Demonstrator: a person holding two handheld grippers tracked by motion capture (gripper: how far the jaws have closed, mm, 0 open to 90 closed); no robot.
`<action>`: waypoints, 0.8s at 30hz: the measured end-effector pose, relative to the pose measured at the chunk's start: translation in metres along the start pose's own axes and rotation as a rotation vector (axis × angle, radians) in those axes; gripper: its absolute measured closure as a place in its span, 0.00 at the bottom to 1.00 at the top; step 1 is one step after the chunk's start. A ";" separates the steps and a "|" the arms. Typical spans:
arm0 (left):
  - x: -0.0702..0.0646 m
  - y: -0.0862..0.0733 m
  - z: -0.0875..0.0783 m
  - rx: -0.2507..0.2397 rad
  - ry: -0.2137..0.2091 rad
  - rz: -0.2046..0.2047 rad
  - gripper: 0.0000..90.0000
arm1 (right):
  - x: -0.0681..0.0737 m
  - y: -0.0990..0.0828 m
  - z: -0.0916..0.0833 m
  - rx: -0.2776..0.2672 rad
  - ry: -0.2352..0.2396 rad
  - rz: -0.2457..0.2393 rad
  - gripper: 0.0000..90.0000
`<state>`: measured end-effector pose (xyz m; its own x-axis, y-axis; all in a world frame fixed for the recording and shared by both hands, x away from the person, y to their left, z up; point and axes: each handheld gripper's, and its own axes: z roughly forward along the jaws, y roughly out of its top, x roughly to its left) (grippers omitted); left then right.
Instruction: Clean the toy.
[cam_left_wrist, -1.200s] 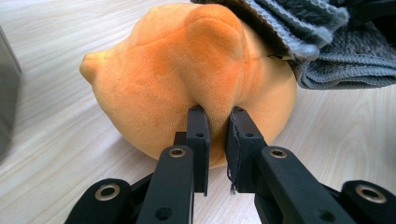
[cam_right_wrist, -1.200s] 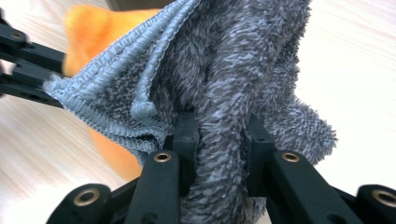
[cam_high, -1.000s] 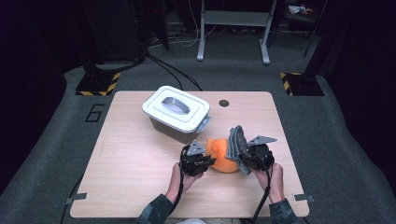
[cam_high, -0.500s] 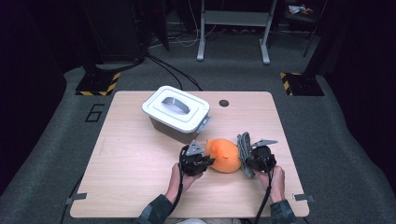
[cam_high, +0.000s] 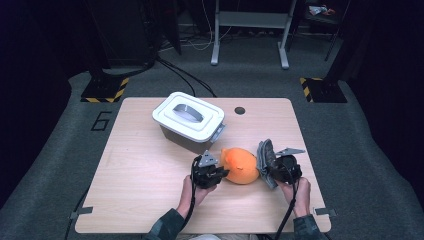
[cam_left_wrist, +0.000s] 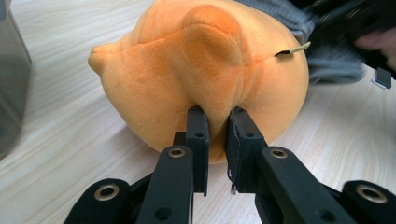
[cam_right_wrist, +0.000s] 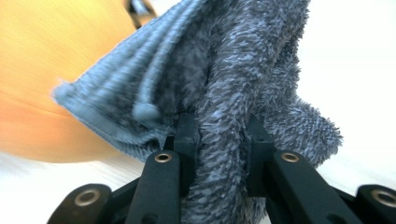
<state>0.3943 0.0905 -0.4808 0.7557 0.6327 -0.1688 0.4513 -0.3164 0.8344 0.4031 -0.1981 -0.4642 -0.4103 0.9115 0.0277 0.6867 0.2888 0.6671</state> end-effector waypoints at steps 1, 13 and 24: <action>-0.001 0.000 0.000 -0.004 -0.004 -0.002 0.89 | 0.002 0.002 -0.007 -0.014 -0.001 -0.005 0.80; -0.004 0.002 0.000 -0.011 -0.007 0.012 0.89 | 0.062 0.034 -0.041 -0.120 0.088 -0.199 0.80; -0.004 0.002 0.001 -0.007 -0.017 0.026 0.89 | 0.079 0.039 -0.025 -0.088 0.108 -0.234 0.80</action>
<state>0.3926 0.0860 -0.4787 0.7750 0.6123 -0.1564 0.4287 -0.3276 0.8420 0.3821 -0.1223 -0.4173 -0.6168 0.7849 -0.0585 0.5126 0.4570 0.7269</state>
